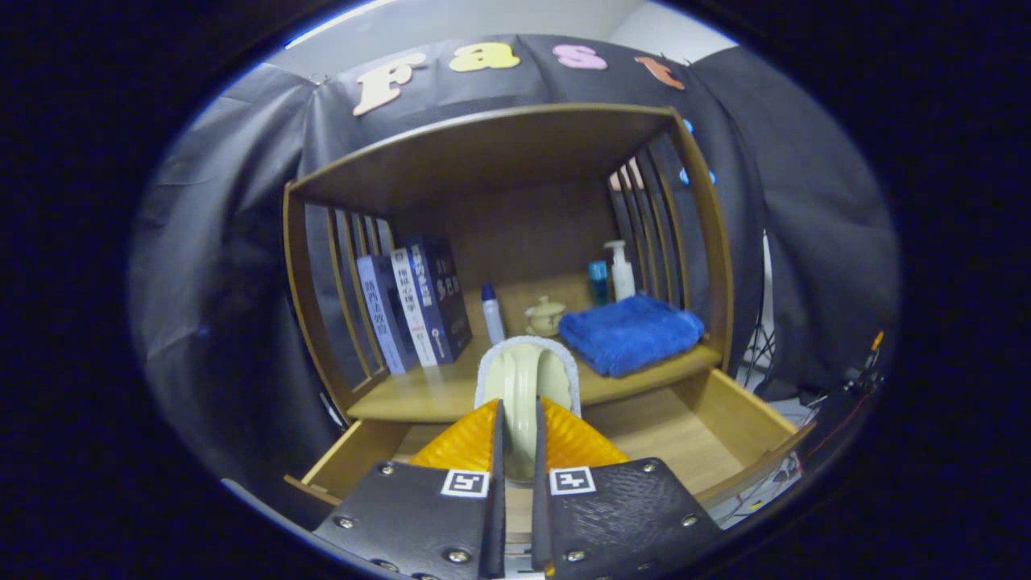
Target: Pull open the drawer, take out the items inside it, and place them on the countertop above the cabinet.
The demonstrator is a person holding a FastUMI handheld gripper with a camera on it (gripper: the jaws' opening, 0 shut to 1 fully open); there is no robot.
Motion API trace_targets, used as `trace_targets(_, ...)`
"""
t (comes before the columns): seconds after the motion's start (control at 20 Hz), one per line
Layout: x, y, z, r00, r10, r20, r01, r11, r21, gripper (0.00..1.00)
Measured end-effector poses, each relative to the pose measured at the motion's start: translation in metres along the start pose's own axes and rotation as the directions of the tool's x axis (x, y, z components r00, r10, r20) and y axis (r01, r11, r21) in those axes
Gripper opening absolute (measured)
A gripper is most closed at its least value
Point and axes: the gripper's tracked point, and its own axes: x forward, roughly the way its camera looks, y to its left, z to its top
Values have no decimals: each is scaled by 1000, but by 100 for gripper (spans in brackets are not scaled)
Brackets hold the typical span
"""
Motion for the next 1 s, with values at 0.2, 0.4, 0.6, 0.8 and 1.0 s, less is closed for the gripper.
trace_targets(0.2,-8,6,38,998,-2,71,7,998,-69,13)
trace_targets(0.4,12,14,72,998,-22,67,32,989,-148,13)
trace_targets(0.6,59,11,60,998,-54,-41,46,980,-192,13)
trace_targets(0.8,107,5,23,975,-74,-212,37,984,-172,13)
trace_targets(1.0,142,5,-23,941,-69,-331,23,990,-140,13)
